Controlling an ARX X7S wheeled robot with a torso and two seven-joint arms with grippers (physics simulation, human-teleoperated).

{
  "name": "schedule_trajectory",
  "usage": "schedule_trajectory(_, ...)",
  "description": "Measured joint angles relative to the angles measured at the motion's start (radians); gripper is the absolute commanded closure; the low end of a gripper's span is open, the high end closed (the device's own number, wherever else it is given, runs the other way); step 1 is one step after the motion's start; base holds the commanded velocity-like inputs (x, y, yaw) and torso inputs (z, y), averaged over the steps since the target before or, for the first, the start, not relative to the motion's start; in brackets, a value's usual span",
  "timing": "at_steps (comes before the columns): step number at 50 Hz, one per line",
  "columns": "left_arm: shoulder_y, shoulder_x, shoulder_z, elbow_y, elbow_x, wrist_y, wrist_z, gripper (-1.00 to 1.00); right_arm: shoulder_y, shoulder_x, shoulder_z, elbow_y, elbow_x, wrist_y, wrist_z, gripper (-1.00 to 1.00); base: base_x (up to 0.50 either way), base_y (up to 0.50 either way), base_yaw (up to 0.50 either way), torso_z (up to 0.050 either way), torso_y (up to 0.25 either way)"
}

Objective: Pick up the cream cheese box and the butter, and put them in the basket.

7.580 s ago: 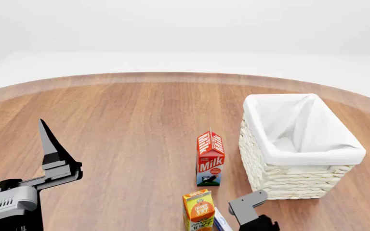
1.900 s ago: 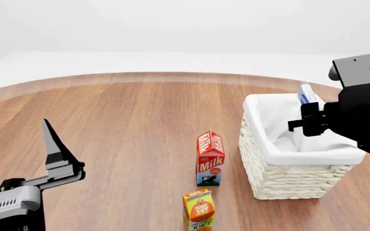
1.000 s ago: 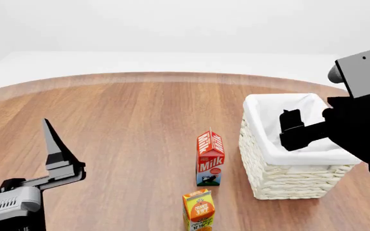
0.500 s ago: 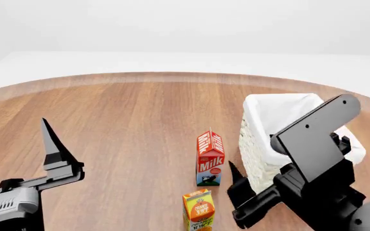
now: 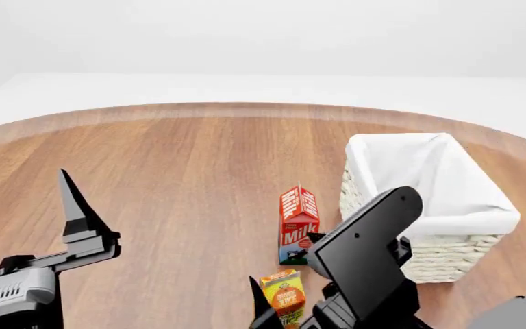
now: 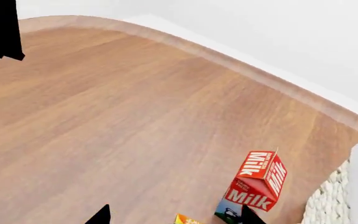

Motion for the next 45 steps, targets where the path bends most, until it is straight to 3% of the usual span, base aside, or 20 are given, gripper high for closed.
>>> schedule_trajectory(19, 0.003, -0.004, 0.002, 0.007, 0.003, 0.000, -0.005, -1.00, -0.130, -0.154, -0.057, -0.016, -0.127, -0.052, 0.021, -1.00, 0.00, 0.00, 0.00, 0.000, 0.000)
schedule_trajectory(45, 0.006, -0.010, 0.002, 0.015, 0.006, 0.001, -0.013, -1.00, -0.189, -0.323, -0.162, 0.020, -0.235, -0.059, 0.071, -1.00, 0.00, 0.00, 0.00, 0.000, 0.000)
